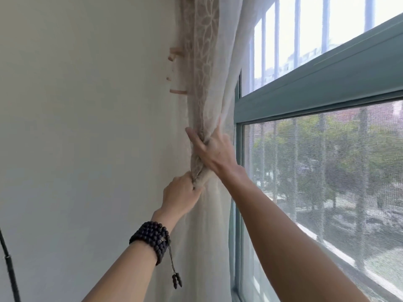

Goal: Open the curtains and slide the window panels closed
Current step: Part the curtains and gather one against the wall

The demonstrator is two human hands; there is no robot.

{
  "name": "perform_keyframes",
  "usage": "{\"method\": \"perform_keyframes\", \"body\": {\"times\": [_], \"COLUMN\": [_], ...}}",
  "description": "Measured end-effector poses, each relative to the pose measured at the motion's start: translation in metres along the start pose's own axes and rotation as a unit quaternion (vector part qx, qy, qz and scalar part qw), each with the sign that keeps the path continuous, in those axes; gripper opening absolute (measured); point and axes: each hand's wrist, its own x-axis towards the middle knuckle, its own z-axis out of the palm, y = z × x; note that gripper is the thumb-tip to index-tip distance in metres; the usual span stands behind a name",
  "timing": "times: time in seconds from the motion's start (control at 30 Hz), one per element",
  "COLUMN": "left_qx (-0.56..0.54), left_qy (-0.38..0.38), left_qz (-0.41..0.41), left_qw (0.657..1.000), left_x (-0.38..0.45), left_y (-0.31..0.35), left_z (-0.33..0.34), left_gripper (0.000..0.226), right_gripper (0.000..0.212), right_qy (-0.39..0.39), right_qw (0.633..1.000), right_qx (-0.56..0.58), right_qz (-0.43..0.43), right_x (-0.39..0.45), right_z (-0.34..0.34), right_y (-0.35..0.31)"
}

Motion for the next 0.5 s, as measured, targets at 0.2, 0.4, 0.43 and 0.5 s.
{"method": "perform_keyframes", "body": {"times": [0.2, 0.4, 0.43, 0.5], "left_qx": [0.076, 0.128, 0.12, 0.111], "left_qy": [0.031, 0.09, 0.083, 0.076], "left_qz": [-0.033, -0.048, -0.061, -0.079], "left_qw": [0.996, 0.987, 0.987, 0.988], "left_x": [0.016, 0.048, 0.054, 0.073], "left_y": [-0.018, -0.037, -0.039, -0.048], "left_z": [0.033, 0.066, 0.073, 0.084], "left_gripper": [0.072, 0.097, 0.101, 0.106], "right_gripper": [0.124, 0.132, 0.132, 0.134], "right_qy": [0.015, -0.001, -0.002, -0.013], "right_qw": [0.99, 0.989, 0.991, 0.993], "right_qx": [-0.134, -0.128, -0.111, -0.089], "right_qz": [0.043, 0.078, 0.075, 0.074], "right_x": [0.013, 0.044, 0.051, 0.066], "right_z": [0.039, 0.073, 0.078, 0.093], "right_y": [0.028, 0.063, 0.068, 0.082]}}
